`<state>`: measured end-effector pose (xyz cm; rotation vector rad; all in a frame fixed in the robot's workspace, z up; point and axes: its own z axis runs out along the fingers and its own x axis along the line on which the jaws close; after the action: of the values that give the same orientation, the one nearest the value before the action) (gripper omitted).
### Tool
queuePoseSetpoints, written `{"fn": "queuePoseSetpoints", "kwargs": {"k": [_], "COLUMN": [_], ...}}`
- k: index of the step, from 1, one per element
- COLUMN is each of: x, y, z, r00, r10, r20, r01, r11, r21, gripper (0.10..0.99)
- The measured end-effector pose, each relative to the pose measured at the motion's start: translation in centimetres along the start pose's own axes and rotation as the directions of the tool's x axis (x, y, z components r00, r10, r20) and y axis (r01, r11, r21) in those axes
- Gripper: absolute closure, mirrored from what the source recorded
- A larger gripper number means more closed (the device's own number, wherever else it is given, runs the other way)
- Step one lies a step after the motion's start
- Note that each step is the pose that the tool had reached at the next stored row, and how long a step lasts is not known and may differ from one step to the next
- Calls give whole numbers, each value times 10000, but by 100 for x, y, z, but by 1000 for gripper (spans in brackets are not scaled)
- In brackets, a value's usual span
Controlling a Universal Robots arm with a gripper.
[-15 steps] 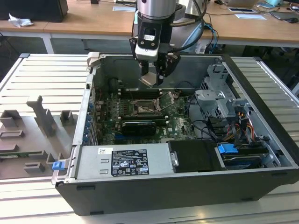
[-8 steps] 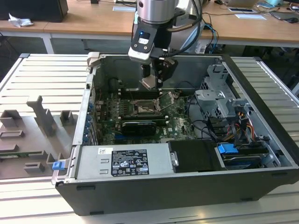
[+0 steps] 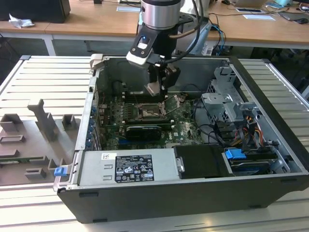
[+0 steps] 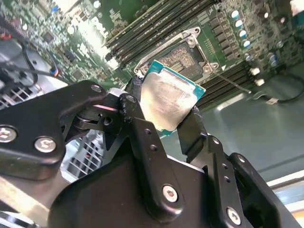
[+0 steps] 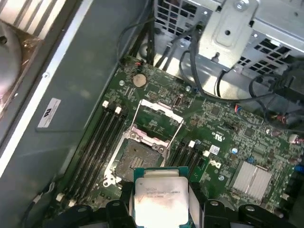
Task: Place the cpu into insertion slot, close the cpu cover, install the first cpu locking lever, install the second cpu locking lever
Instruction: 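Place the cpu into insertion slot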
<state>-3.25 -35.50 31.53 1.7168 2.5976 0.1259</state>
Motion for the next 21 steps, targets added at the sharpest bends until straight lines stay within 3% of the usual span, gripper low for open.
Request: {"fn": "queuePoseSetpoints", "kwargs": {"k": [4, 6, 8, 21], "x": [-1, -2, -3, -4], "y": [-5, -8, -9, -14], "z": [55, 106, 118, 164], "r00": [9966, 9900, 9861, 9847], "r10": [820, 1409, 1656, 1736], "r20": [66, 112, 132, 121], "r01": [-820, -1409, -1656, -1736], "r11": [9966, 9900, 9862, 9848], "r21": [-21, -41, -49, -55], "gripper": [541, 541, 541, 541]}}
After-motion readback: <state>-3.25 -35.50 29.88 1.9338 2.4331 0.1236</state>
